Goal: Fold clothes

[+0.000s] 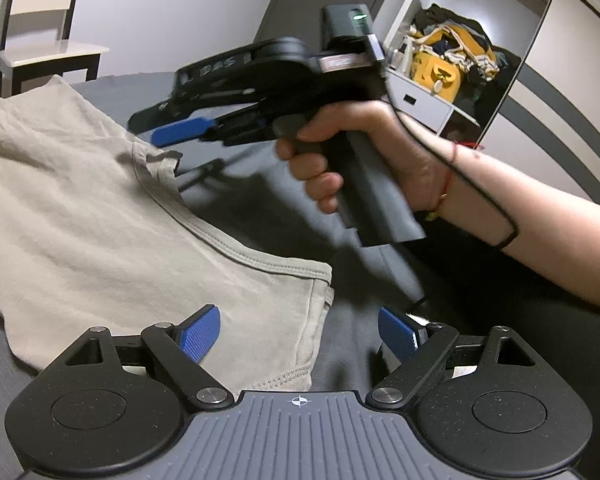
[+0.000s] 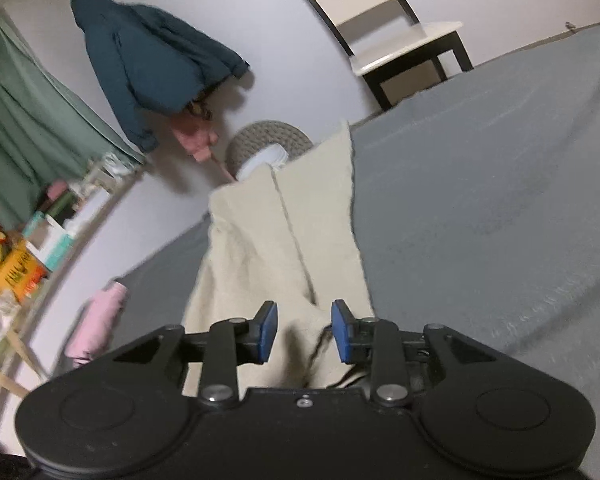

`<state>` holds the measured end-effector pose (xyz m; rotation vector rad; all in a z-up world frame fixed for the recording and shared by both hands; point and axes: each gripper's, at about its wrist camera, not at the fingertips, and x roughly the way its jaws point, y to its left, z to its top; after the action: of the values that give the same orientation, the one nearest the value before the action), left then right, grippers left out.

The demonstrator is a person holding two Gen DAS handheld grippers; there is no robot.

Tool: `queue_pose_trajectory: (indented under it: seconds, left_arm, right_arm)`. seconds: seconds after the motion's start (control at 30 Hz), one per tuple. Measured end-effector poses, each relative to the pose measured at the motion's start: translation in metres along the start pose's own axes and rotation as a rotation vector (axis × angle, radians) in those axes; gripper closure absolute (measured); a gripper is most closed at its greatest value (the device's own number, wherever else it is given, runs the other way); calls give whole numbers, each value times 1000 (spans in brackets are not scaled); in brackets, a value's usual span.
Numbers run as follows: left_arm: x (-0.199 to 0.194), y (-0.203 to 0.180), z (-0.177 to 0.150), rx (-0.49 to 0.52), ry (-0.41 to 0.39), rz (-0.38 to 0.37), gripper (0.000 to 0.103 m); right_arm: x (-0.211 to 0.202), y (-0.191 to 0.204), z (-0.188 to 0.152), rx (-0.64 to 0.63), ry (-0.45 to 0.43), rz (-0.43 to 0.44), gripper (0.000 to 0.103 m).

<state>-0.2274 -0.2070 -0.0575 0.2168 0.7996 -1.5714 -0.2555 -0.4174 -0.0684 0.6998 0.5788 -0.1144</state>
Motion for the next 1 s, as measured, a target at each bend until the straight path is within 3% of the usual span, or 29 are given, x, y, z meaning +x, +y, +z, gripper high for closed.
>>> queue_pose_trajectory:
  seconds: [0.1, 0.13, 0.17, 0.5, 0.73, 0.87, 1.0]
  left_arm:
    - [0, 0, 0, 0, -8, -6, 16]
    - [1, 0, 0, 2, -9, -9, 16]
    - [2, 0, 0, 3, -6, -8, 16]
    - [2, -1, 0, 6, -3, -15, 16]
    - [2, -6, -4, 56, 43, -49, 16]
    - [4, -8, -6, 99, 87, -53, 16]
    - [3, -9, -4, 106, 129, -60, 16]
  right_arm:
    - [14, -6, -3, 32, 32, 25, 76]
    - [15, -9, -4, 53, 33, 48, 89]
    - [14, -10, -5, 71, 30, 60, 91]
    - [-24, -16, -5, 145, -71, 51, 94]
    - [-3, -30, -10, 185, -24, -46, 94]
    - [-3, -27, -14, 183, -32, -59, 94]
    - [-6, -14, -16, 113, -29, -86, 90]
